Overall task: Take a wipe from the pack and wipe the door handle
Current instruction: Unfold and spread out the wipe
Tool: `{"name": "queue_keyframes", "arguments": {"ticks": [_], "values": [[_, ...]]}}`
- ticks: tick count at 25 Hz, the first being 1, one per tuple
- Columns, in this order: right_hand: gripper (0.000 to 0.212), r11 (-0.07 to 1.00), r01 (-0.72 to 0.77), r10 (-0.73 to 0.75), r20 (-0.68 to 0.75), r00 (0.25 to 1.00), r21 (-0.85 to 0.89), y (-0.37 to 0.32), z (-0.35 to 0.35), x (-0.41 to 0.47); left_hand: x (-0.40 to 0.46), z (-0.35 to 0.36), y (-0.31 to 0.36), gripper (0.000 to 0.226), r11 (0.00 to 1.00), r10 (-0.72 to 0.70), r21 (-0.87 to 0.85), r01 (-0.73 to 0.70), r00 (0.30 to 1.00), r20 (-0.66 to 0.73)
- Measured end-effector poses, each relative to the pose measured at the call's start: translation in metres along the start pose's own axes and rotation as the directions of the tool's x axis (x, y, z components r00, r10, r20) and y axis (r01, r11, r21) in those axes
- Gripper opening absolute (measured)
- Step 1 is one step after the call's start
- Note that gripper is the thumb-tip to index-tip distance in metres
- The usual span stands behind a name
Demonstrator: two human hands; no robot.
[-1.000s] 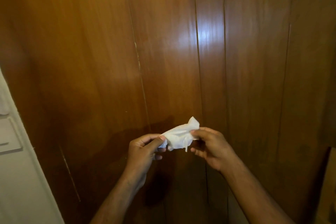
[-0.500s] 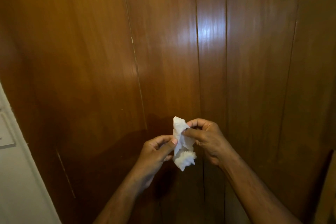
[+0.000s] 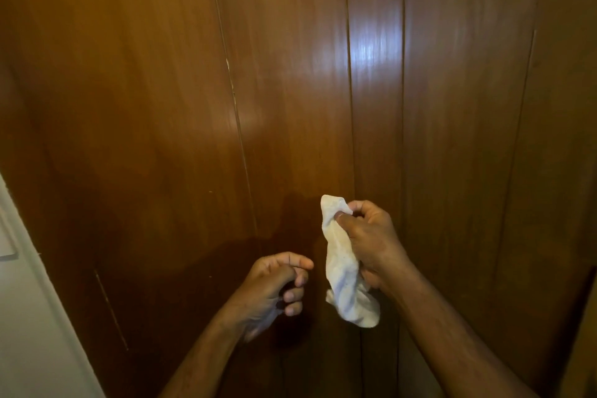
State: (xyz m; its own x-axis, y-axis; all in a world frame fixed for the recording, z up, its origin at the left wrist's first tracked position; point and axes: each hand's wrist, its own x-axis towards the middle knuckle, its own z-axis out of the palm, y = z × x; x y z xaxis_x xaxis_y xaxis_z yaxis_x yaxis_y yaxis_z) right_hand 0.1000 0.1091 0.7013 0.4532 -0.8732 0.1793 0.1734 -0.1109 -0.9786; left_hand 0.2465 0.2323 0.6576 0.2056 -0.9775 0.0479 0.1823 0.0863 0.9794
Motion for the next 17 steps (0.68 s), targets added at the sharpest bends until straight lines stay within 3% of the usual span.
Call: {"name": "queue_keyframes", "arguments": {"ticks": [5,8,11,15,17], "values": [[0.019,0.943,0.193,-0.194,0.024,0.981,-0.270,0.003,0.006,-0.002,0.007,0.008,-0.016,0.054,0.979,0.017,0.205,-0.019,1.000,0.011],[0.020,0.891,0.258,-0.272,0.018,0.962,-0.373,0.005,0.013,-0.002,0.013,0.025,-0.028,0.057,0.989,0.127,0.075,-0.124,0.991,-0.029],[0.022,0.915,0.226,-0.259,-0.056,0.964,-0.335,0.006,0.010,0.002,0.014,0.024,-0.034,0.044,0.985,0.120,-0.107,-0.136,0.983,-0.142],[0.034,0.953,0.150,-0.188,-0.124,0.974,-0.264,0.009,0.007,0.008,0.002,0.022,-0.039,0.051,0.996,-0.037,-0.075,0.039,0.999,0.020],[0.035,0.965,0.104,-0.131,-0.099,0.986,-0.243,0.008,0.005,0.012,-0.004,0.016,-0.045,0.042,0.993,-0.102,-0.043,0.108,0.987,0.121]]}}
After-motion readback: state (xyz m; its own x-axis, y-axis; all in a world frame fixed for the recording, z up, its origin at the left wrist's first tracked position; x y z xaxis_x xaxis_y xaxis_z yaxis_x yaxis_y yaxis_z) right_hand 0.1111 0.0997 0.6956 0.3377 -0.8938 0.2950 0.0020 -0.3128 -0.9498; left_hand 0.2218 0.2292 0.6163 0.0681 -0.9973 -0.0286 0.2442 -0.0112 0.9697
